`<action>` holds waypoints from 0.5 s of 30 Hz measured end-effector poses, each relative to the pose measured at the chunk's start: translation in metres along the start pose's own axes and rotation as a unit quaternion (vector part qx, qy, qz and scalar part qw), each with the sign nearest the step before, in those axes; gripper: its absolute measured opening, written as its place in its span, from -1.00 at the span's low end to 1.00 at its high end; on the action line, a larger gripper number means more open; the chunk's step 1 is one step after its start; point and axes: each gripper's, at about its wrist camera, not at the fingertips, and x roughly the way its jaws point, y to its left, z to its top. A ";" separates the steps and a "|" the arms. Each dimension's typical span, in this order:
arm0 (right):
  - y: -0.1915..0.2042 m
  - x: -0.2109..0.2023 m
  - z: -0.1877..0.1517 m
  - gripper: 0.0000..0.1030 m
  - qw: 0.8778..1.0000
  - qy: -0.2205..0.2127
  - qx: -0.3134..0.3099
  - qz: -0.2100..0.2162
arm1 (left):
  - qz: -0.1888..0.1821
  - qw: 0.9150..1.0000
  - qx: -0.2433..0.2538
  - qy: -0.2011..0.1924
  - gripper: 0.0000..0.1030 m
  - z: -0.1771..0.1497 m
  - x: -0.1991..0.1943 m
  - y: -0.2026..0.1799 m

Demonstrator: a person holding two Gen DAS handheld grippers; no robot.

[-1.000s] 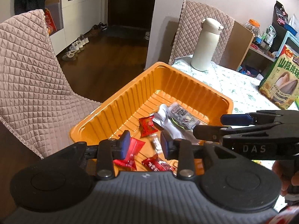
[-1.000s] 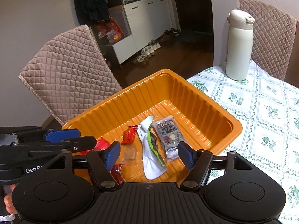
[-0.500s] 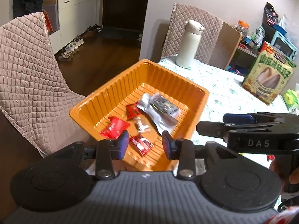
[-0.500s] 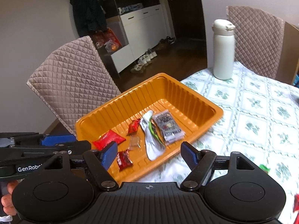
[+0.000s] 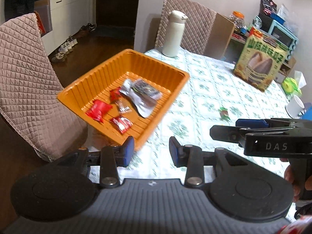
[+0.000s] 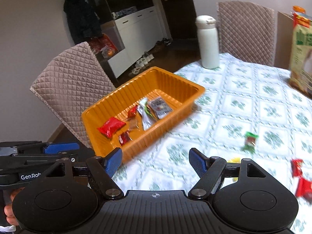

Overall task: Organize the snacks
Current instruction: 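Move both tools back over the table toward the remaining snacks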

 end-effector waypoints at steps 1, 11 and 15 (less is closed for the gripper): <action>-0.003 -0.004 -0.004 0.46 1.000 0.001 0.003 -0.002 | -0.001 1.000 0.002 0.002 -0.32 -0.003 -0.001 -0.004; -0.029 -0.044 -0.037 0.46 0.999 0.009 0.027 -0.022 | -0.015 0.999 0.022 0.021 -0.32 -0.027 -0.003 -0.040; -0.041 -0.055 -0.047 0.46 0.999 0.012 0.037 -0.033 | -0.022 0.999 0.030 0.026 -0.32 -0.032 -0.001 -0.055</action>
